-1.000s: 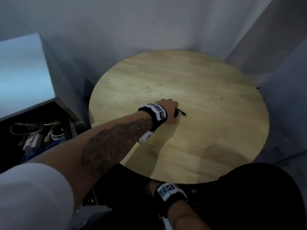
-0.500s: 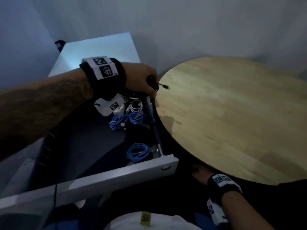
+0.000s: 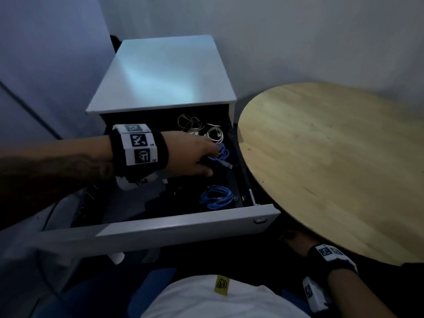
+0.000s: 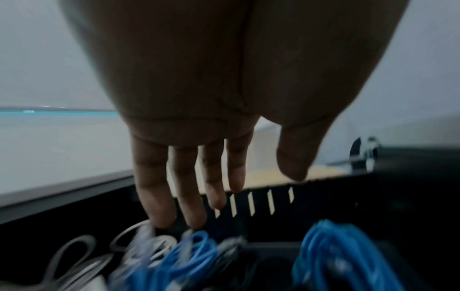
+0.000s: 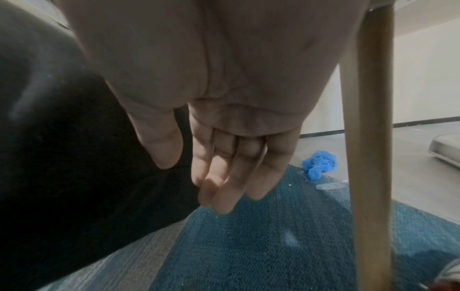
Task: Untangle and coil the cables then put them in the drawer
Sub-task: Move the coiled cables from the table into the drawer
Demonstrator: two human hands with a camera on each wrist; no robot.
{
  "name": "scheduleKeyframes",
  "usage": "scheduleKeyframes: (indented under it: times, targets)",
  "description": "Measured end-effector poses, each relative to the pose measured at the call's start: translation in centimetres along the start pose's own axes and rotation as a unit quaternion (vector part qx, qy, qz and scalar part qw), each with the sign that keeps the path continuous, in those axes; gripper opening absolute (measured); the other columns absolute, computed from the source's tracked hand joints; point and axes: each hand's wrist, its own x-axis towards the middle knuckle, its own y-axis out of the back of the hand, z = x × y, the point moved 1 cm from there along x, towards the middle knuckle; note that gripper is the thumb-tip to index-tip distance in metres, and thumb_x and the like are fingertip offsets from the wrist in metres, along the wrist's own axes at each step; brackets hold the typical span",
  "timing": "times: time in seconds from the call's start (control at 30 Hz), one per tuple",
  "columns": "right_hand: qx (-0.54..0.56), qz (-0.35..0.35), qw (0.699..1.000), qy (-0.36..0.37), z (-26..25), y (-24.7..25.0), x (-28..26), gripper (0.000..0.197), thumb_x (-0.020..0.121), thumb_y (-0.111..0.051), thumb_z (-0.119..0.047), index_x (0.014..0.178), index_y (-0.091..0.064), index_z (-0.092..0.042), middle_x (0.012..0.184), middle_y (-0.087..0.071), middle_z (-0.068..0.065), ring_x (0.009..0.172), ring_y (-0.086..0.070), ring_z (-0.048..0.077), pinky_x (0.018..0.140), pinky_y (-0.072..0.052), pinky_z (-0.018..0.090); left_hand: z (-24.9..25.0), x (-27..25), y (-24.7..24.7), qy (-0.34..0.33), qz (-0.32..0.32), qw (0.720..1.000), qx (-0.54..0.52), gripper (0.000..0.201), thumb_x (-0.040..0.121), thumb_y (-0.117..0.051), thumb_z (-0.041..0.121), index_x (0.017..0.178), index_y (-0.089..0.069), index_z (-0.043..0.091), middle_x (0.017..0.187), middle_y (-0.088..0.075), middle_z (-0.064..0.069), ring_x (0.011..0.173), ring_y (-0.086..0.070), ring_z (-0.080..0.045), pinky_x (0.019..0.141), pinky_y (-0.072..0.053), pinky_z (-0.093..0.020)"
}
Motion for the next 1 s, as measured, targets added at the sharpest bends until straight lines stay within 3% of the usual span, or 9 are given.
scheduleKeyframes:
  times: [0.07, 0.17, 0.27, 0.37, 0.5, 0.7, 0.77, 0.87, 1.0]
  targets:
    - [0.012, -0.003, 1.000, 0.000, 0.1, 0.0, 0.1, 0.036, 0.105, -0.043, -0.033, 0.135, -0.055, -0.017, 0.131, -0.058, 0.009, 0.102, -0.058, 0.021, 0.082, -0.041, 0.026, 2.3, -0.1, 1.4, -0.045, 0.039, 0.997, -0.057, 0.062, 0.086, -0.044, 0.072, 0.130, -0.046, 0.029, 0.130, -0.049, 0.007, 0.114, -0.054, -0.017, 0.092, -0.046, -0.033]
    - [0.033, -0.005, 0.999, -0.002, 0.2, 0.2, -0.2, 0.034, 0.105, -0.042, -0.033, 0.132, -0.057, -0.018, 0.120, -0.060, 0.006, 0.094, -0.059, 0.020, 0.074, -0.043, 0.026, 5.9, 0.2, 2.1, -0.136, -0.016, 0.989, -0.049, 0.087, 0.077, -0.044, 0.082, 0.145, -0.033, 0.028, 0.147, -0.036, 0.005, 0.131, -0.040, -0.018, 0.108, -0.039, -0.040]
    - [0.033, 0.001, 0.999, -0.003, 0.5, 0.2, -0.1, 0.034, 0.105, -0.041, -0.033, 0.132, -0.057, -0.019, 0.131, -0.058, 0.008, 0.100, -0.057, 0.020, 0.081, -0.041, 0.025, 7.3, 1.4, 1.7, -0.185, -0.070, 0.980, -0.026, 0.086, 0.082, -0.056, 0.069, 0.150, -0.026, 0.025, 0.154, -0.026, 0.002, 0.139, -0.028, -0.023, 0.112, -0.033, -0.047]
    - [0.037, -0.006, 0.999, -0.005, 0.7, 0.1, 0.1, 0.034, 0.105, -0.042, -0.034, 0.131, -0.058, -0.018, 0.132, -0.059, 0.008, 0.102, -0.057, 0.021, 0.082, -0.041, 0.025, 7.0, 2.7, 1.8, -0.188, -0.076, 0.978, -0.045, 0.085, 0.082, -0.063, 0.060, 0.150, -0.027, 0.024, 0.154, -0.026, 0.001, 0.139, -0.028, -0.024, 0.111, -0.033, -0.048]
    - [0.050, -0.010, 0.999, -0.001, 0.8, -0.1, 0.5, 0.030, 0.104, -0.043, -0.032, 0.124, -0.061, -0.017, 0.125, -0.062, 0.008, 0.110, -0.061, 0.026, 0.090, -0.046, 0.029, 4.7, 4.2, 2.5, -0.133, -0.030, 0.991, -0.007, 0.093, 0.070, -0.061, 0.067, 0.147, -0.030, 0.025, 0.153, -0.029, -0.001, 0.139, -0.029, -0.024, 0.110, -0.034, -0.048]
    - [0.054, -0.005, 0.999, 0.009, 1.2, -0.5, 1.1, 0.021, 0.103, -0.044, -0.034, 0.114, -0.060, -0.025, 0.116, -0.063, 0.004, 0.102, -0.062, 0.025, 0.084, -0.045, 0.029, -1.1, 7.2, 4.5, -0.010, 0.065, 0.995, 0.075, 0.094, 0.070, -0.070, 0.065, 0.146, -0.032, 0.026, 0.153, -0.032, -0.001, 0.139, -0.032, -0.025, 0.109, -0.036, -0.049]
    - [0.052, 0.003, 0.999, 0.014, 1.2, -0.6, 1.2, 0.018, 0.103, -0.045, -0.034, 0.108, -0.060, -0.026, 0.113, -0.066, 0.006, 0.101, -0.065, 0.027, 0.080, -0.045, 0.029, -3.5, 8.2, 5.2, 0.047, 0.093, 0.991, 0.085, 0.098, 0.067, -0.070, 0.070, 0.146, -0.032, 0.024, 0.151, -0.034, -0.002, 0.137, -0.034, -0.028, 0.107, -0.038, -0.050]
    - [0.047, 0.012, 0.999, 0.021, 1.0, -0.7, 1.2, 0.023, 0.101, -0.048, -0.034, 0.112, -0.063, -0.021, 0.110, -0.066, 0.006, 0.091, -0.064, 0.023, 0.075, -0.046, 0.027, -6.7, 9.3, 5.7, 0.129, 0.132, 0.979, 0.084, 0.096, 0.067, -0.067, 0.074, 0.142, -0.038, 0.021, 0.145, -0.041, -0.005, 0.132, -0.040, -0.031, 0.103, -0.040, -0.051]
    - [0.035, 0.032, 0.998, 0.045, 0.3, -0.9, 0.8, 0.015, 0.100, -0.053, -0.033, 0.103, -0.064, -0.023, 0.109, -0.066, 0.004, 0.096, -0.063, 0.021, 0.081, -0.048, 0.026, -9.2, 10.3, 5.5, 0.219, 0.181, 0.958, 0.031, 0.091, 0.067, -0.066, 0.074, 0.136, -0.045, 0.019, 0.139, -0.047, -0.007, 0.126, -0.043, -0.033, 0.098, -0.042, -0.049]
